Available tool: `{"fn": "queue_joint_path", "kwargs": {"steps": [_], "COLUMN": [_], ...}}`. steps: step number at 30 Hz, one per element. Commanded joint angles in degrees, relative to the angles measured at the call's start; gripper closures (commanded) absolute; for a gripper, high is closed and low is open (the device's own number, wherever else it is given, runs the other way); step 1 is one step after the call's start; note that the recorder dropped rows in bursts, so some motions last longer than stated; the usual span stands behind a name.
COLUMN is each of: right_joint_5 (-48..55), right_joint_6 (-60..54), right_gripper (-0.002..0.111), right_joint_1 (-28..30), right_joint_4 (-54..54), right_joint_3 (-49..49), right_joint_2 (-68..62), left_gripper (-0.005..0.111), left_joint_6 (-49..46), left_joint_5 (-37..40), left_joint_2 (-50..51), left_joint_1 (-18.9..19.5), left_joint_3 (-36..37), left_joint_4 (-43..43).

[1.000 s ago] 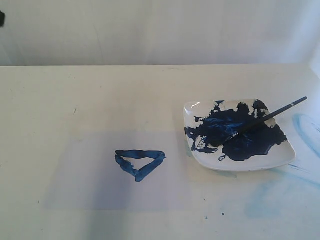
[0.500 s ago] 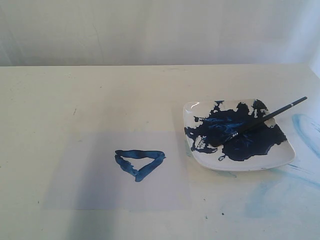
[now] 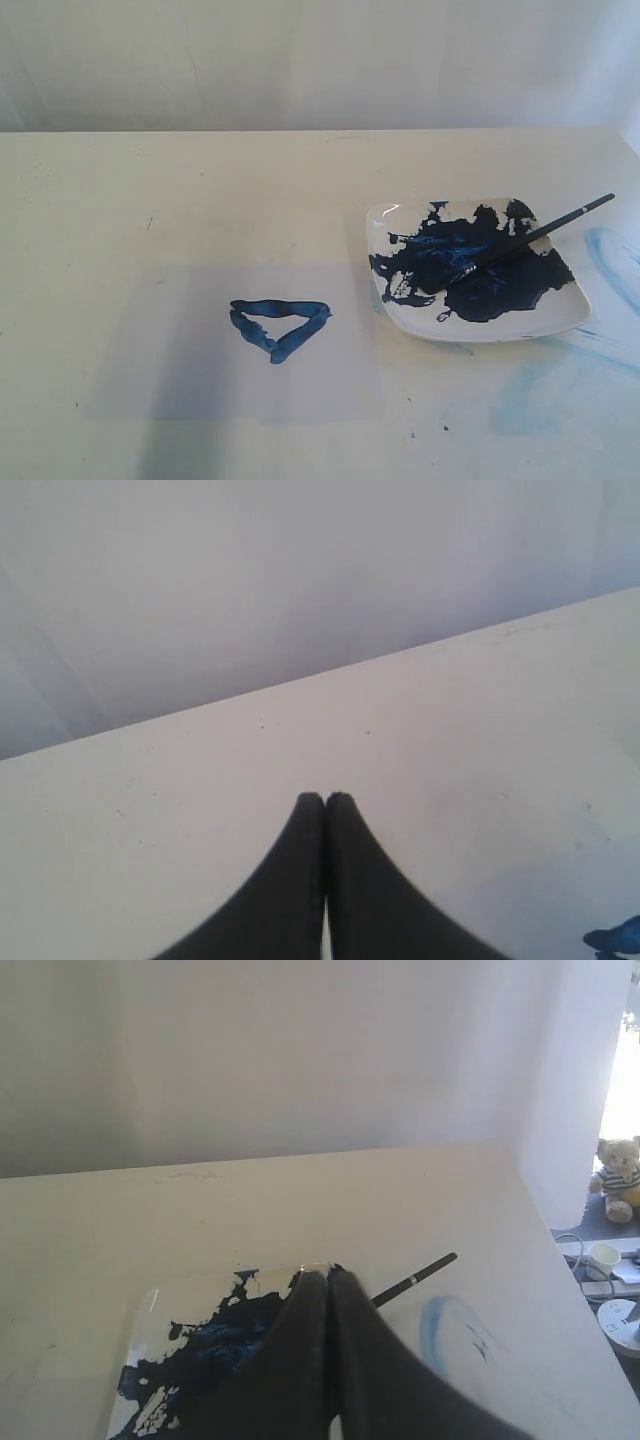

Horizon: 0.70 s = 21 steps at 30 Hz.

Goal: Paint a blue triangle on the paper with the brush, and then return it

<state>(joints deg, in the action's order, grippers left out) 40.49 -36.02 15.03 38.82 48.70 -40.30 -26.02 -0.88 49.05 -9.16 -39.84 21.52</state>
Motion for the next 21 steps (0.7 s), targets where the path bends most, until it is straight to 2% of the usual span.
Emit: {"fn": "queue_joint_path", "kwargs": {"steps": [1,21], "right_joint_5": [0.2,0.2], "right_joint_6": [0.4,0.4], "right_gripper": [0.108,0.108], "right_joint_1": [0.3,-1.4], "right_joint_4": [0.1,0.2], "right_joint_3": [-0.2,-0.2], "right_joint_2": [0.2,0.2], "left_gripper": [0.107,0.107], "left_joint_6": [0.6,0.6], "left_joint_5": [2.5,2.8], "left_joint_2": [-0.4,-2.9], "left_joint_1": [-0.3,0.0], "left_joint_3": [0.2,0.2], "left_joint_4": [0.9,0.9]}}
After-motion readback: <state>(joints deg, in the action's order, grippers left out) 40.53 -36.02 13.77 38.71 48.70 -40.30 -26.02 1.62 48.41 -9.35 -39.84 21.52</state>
